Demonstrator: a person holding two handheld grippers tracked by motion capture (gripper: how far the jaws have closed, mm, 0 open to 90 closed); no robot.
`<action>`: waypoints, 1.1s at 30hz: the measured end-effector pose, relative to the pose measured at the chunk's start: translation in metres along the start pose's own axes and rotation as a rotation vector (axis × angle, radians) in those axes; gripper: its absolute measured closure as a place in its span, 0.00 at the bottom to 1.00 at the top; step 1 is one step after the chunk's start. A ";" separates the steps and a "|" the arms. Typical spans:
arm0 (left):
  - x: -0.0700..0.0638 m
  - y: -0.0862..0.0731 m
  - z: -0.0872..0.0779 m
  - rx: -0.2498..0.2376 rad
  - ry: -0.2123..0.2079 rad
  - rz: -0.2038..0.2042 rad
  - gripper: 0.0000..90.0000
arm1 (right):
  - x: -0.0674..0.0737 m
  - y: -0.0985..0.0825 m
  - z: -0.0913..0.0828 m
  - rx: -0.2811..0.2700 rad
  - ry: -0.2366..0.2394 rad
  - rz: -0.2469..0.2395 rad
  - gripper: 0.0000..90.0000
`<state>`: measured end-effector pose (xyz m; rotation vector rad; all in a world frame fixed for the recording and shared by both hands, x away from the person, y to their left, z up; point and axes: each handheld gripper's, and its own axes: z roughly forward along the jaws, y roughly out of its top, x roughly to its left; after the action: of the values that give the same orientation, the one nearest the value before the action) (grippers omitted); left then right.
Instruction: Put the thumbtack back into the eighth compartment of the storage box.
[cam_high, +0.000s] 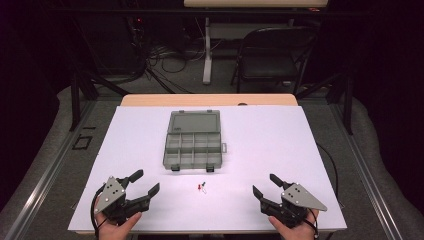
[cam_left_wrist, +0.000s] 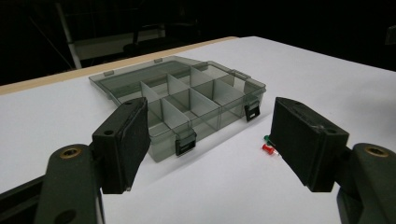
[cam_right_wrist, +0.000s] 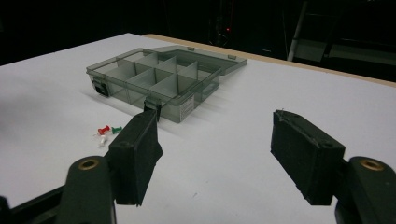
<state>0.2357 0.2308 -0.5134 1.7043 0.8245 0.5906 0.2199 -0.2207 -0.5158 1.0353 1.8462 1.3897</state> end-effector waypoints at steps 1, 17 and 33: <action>0.000 -0.001 0.000 0.001 0.002 -0.007 0.31 | 0.000 0.000 0.000 0.003 -0.002 0.003 0.35; 0.000 -0.003 0.005 0.060 -0.018 -0.016 0.31 | 0.009 0.002 0.019 0.112 0.039 -0.032 0.33; -0.003 -0.004 0.009 0.107 -0.047 -0.011 0.31 | 0.023 0.022 0.048 0.221 0.069 -0.073 0.35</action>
<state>0.2396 0.2234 -0.5200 1.8027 0.8449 0.5048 0.2526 -0.1737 -0.5081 1.0266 2.1035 1.2128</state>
